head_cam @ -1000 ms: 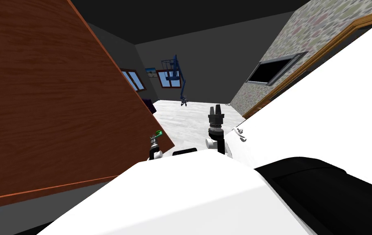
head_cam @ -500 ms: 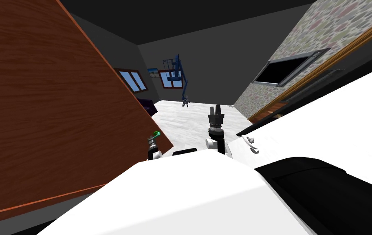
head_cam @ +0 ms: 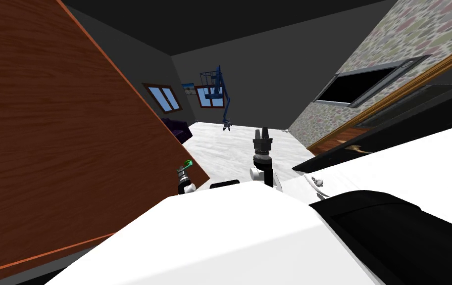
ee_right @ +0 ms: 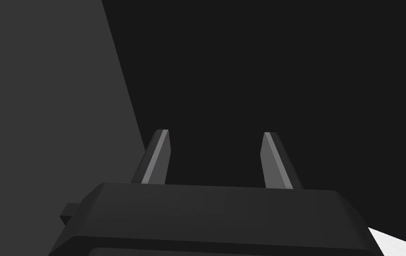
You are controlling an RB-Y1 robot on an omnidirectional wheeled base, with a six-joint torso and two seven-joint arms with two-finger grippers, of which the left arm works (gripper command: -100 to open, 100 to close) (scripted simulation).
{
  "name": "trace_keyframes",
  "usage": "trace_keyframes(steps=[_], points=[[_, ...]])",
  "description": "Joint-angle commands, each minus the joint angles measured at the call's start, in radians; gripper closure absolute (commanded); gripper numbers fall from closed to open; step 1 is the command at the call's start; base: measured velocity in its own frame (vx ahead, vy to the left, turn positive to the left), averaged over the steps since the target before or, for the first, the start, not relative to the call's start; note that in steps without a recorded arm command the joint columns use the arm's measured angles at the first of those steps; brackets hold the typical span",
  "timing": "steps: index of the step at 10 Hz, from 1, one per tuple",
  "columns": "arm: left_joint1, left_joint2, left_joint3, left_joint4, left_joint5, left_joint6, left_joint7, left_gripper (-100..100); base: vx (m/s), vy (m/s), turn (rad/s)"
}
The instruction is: Push the door open
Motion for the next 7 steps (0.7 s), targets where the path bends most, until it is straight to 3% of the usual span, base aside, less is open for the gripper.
trace_keyframes(steps=[1, 4, 7], points=[[-0.007, -0.001, 0.017, -0.003, 0.008, -0.008, -0.006, 100, 0.195, -0.025, 0.059], [-0.007, -0.018, 0.039, -0.002, 0.02, -0.009, -0.013, 100, 0.172, -0.034, 0.063], [0.002, -0.001, 0.065, 0.0, 0.035, -0.011, -0.02, 100, 0.119, 0.005, 0.04]])
